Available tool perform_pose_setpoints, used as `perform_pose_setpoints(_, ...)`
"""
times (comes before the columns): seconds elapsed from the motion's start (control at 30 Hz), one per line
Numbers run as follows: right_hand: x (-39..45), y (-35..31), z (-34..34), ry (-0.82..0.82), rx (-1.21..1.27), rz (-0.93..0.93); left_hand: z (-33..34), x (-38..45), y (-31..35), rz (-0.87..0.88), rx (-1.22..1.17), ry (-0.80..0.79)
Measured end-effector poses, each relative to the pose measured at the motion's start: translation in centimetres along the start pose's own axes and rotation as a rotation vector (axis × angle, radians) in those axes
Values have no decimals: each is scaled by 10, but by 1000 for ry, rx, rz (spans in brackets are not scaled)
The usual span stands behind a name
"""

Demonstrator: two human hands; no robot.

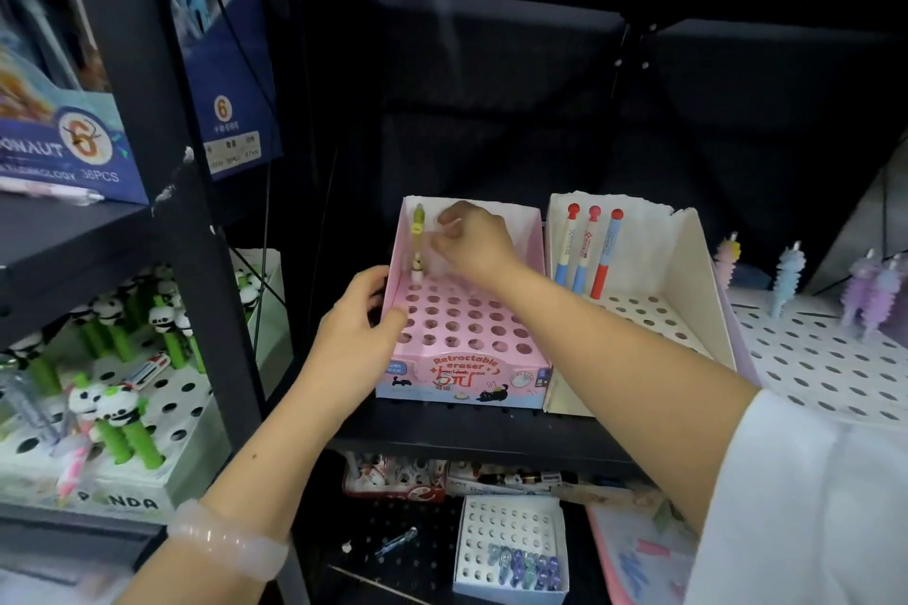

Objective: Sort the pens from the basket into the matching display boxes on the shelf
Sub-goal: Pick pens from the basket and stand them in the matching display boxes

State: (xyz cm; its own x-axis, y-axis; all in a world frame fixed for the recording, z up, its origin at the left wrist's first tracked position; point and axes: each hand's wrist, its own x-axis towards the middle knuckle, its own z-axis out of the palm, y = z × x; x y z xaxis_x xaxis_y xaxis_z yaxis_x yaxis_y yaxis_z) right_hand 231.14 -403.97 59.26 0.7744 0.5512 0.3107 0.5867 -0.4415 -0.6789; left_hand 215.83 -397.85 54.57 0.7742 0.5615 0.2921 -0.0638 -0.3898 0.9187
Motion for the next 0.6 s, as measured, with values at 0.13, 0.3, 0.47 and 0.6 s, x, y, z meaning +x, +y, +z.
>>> perform_pose_setpoints(0.13, -25, 1, -45, -56, 48, -37, 5, -7, 29, 92, 30, 93)
perform_pose_setpoints(0.3, -96, 17, -118, -68, 26, -101, 57, -34, 65, 194, 4, -18)
perform_pose_setpoints(0.47, -205, 76, -189, -147, 0, 36, 146, -94, 80, 202, -113, -297)
perform_pose_setpoints(0.6, -292, 145, -221, -277, -31, 236, 220, -156, 70, 166, -109, -550)
